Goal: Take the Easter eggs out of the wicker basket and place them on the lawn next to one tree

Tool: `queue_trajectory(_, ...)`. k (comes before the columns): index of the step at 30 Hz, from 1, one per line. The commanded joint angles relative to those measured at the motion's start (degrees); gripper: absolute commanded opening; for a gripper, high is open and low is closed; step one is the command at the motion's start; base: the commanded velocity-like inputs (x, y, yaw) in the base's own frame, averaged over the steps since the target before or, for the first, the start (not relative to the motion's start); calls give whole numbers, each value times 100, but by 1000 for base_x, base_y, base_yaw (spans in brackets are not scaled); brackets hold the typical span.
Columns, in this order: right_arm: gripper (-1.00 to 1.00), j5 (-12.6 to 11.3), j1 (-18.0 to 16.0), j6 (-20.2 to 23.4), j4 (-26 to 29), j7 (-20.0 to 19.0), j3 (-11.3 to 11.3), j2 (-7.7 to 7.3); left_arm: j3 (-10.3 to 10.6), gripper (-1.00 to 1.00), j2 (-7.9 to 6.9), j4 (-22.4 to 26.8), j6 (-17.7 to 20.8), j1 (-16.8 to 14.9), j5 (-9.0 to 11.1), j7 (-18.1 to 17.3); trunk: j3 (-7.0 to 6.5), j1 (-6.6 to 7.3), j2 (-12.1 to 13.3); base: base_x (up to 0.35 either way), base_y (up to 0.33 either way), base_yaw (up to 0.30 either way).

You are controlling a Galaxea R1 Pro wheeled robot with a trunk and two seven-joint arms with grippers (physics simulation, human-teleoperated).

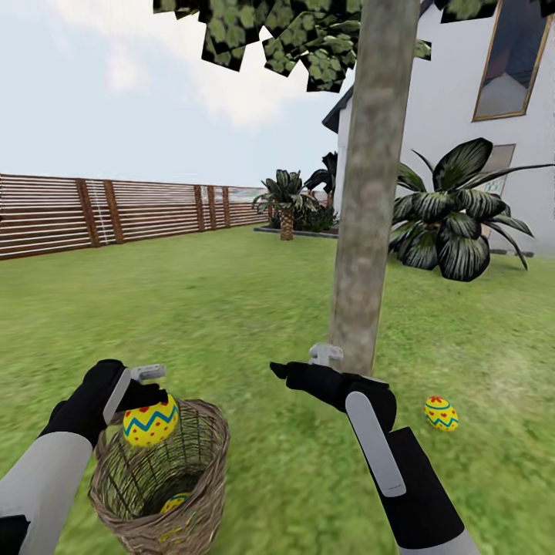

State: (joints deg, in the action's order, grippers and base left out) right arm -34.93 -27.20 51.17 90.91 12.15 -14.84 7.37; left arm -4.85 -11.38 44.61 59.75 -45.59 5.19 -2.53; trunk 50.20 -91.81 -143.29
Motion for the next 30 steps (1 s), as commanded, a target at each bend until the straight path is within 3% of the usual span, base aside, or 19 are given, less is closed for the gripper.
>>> queue_trajectory(1, 100, -58, -4, 15, 5, 60, -2, 1, -7, -100, 0, 11, 25, -2, 26, 7, -16, 3, -1, 0, 0, 0)
queue_trajectory(5, 100, -58, -4, 15, 5, 60, -2, 1, -7, -100, 2, 28, 25, -2, 26, 7, -105, 14, 5, 0, 0, 0)
queue_trajectory(14, 100, -59, -4, 15, 5, 60, -2, 1, -7, -100, -4, 119, 25, 6, 31, 7, -266, 211, 365, 0, 0, 0)
queue_trajectory(21, 100, -63, -4, 15, 5, 60, -1, 1, 0, -100, -13, 1095, 25, 20, 20, 14, -392, 365, 646, 0, 0, 0)
queue_trajectory(30, 100, -67, -4, 15, 5, 60, -2, 1, 4, -100, -11, 1936, 25, 29, -5, 16, -554, 563, 1007, 0, 0, 0)
